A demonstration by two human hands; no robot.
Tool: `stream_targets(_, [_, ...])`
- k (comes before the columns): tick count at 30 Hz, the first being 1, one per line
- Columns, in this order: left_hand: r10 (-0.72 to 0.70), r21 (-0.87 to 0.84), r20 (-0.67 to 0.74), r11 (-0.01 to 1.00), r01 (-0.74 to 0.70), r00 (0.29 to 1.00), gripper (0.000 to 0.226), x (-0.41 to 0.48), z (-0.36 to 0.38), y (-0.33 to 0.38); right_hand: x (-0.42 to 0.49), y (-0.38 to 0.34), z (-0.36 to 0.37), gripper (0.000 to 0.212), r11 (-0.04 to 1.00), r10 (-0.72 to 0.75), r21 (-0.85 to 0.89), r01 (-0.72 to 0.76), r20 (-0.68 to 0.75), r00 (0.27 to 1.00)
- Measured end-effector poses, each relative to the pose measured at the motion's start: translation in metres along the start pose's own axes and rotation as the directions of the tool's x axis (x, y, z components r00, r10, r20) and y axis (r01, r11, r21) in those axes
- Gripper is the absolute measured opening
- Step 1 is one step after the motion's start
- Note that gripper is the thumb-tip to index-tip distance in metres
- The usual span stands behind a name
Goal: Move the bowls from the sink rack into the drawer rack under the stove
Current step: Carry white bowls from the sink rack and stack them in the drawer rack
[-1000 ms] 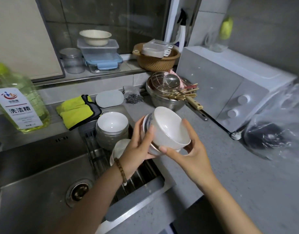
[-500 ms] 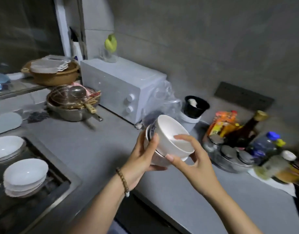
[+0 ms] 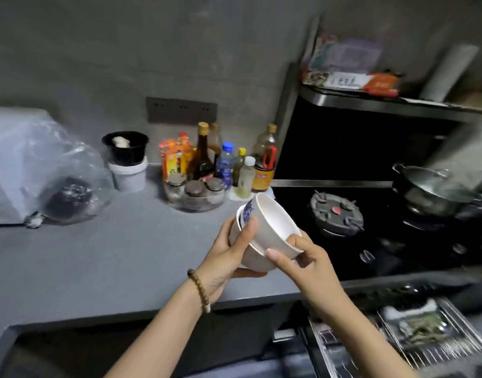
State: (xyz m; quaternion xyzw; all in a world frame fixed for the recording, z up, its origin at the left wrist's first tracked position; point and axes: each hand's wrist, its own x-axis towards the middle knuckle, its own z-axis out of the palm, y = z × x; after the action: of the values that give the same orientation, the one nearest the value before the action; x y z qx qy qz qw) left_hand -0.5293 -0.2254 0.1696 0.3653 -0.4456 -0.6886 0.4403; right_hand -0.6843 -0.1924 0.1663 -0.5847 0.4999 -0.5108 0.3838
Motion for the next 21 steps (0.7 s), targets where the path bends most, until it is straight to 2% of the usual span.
stream_targets(4, [-0.088, 0.012, 0.146, 0.996, 0.087, 0.985, 0.049, 0.009, 0.082, -0.036, -0.044, 0.013, -0.082, 0.046, 0.996, 0.080, -0.034, -0.084, -0.114, 0.990])
stream_targets(8, [-0.147, 0.043, 0.225, 0.989, 0.141, 0.963, 0.063, 0.028, 0.160, -0.077, -0.079, 0.027, -0.161, 0.036, 0.986, 0.103, -0.112, -0.123, -0.167, 0.981])
stream_targets(11, [-0.196, 0.048, 0.254, 0.981, 0.190, 0.947, 0.069, 0.043, 0.221, -0.109, -0.093, 0.042, -0.230, 0.024, 0.975, 0.131, -0.156, -0.159, -0.174, 0.976])
stream_targets(14, [-0.251, 0.049, 0.277, 0.968, 0.248, 0.927, 0.084, 0.057, 0.276, -0.138, -0.103, 0.059, -0.289, 0.032, 0.968, 0.124, -0.195, -0.160, -0.186, 0.975])
stream_targets(16, [-0.299, 0.075, 0.278, 0.954, 0.290, 0.913, 0.095, 0.067, 0.304, -0.154, -0.105, 0.067, -0.320, 0.030, 0.958, 0.109, -0.244, -0.150, -0.173, 0.979])
stream_targets(19, [-0.342, 0.080, 0.284, 0.939, 0.333, 0.896, 0.087, 0.079, 0.332, -0.175, -0.107, 0.077, -0.353, 0.022, 0.948, 0.135, -0.264, -0.177, -0.168, 0.976])
stream_targets(21, [-0.355, 0.084, 0.296, 0.934, 0.346, 0.887, 0.084, 0.086, 0.343, -0.186, -0.107, 0.084, -0.365, 0.008, 0.948, 0.163, -0.248, -0.200, -0.161, 0.973])
